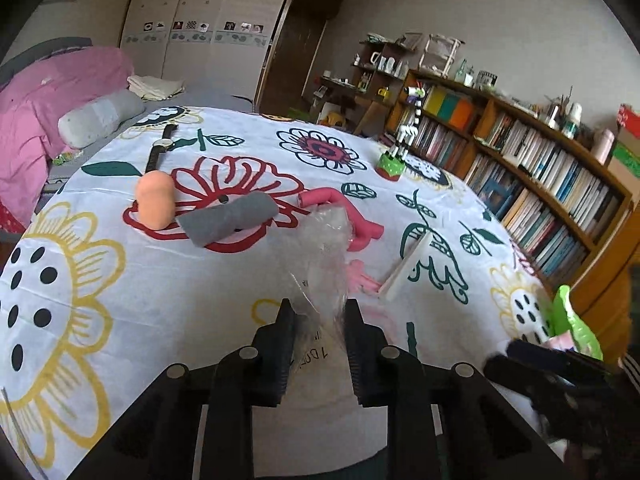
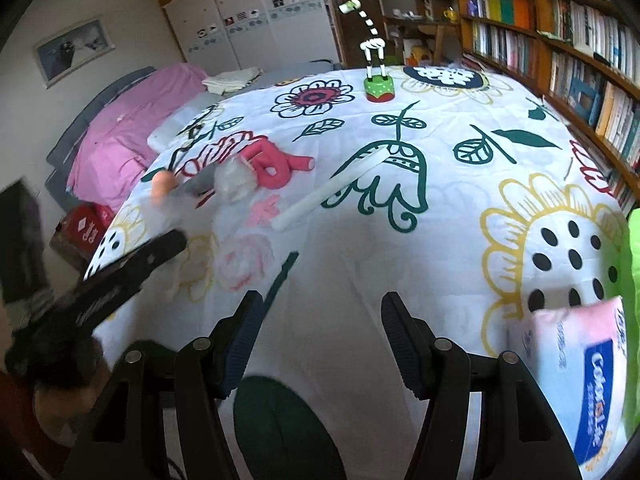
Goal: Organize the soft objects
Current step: 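Grasp the pink comb-like item with the right tool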
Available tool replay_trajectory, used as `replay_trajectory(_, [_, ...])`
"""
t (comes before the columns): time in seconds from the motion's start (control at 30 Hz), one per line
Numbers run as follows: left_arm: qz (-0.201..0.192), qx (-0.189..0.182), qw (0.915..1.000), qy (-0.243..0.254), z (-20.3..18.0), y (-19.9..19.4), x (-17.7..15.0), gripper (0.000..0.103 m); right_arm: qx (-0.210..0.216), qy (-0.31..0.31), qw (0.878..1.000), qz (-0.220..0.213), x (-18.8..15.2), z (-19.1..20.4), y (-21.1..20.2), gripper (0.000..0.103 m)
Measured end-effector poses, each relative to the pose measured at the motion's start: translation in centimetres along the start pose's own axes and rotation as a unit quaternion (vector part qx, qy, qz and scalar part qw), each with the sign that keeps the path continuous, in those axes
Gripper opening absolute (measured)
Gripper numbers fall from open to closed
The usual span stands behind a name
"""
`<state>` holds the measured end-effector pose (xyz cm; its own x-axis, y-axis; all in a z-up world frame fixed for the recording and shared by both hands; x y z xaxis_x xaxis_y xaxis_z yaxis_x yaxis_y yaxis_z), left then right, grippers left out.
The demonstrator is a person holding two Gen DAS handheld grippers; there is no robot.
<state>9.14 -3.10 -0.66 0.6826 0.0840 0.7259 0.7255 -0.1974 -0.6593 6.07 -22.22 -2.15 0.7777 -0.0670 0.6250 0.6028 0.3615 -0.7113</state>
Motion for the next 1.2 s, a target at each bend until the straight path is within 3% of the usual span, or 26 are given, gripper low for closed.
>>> replay_trajectory(0.33, [-0.013,-0.008,0.9993,-0.033,1.8,-0.6,0.2,0.025,0.010,0.018,1.000,0.011,2.7,1.8,3.4,0.063])
replay_trajectory(0.47, [-0.016,-0.005,0.9989,-0.043,2.5,-0.7,0.2,0.025,0.041,-0.016,0.999,0.028,2.0,4.2,4.9,0.063])
replay_trajectory(0.77, [-0.024,0.013,0.9975,-0.065,4.3,-0.7,0.4,0.025,0.028,-0.094,0.994,0.041,0.7,6.7,7.5,0.061])
replay_trajectory(0.97, [-0.019,0.012,0.9975,-0.067,4.4,-0.5,0.2,0.025,-0.006,-0.126,0.992,0.030,0.7,7.0,8.4,0.041])
replay_trajectory(1.07, [-0.014,0.011,0.9977,-0.066,4.3,-0.2,0.0,0.025,-0.007,-0.120,0.992,0.025,0.8,6.6,8.3,0.027])
replay_trajectory(1.2, [-0.011,0.011,0.9979,-0.063,4.2,-0.1,-0.2,0.025,0.006,-0.096,0.995,0.023,0.8,5.8,7.8,0.019])
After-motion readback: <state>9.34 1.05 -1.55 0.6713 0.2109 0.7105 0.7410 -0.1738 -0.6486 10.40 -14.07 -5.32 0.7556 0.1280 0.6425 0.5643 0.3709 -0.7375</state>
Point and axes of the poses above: each gripper's, at about its wrist camera, not at the fingertips, and y roughly the way its jaws point, z to its left, x to its top, the point moved 7 cm from there along y, roughly the way its jaws point, and after that the axes turned 8 degrees about x, right-handed, at the moved point
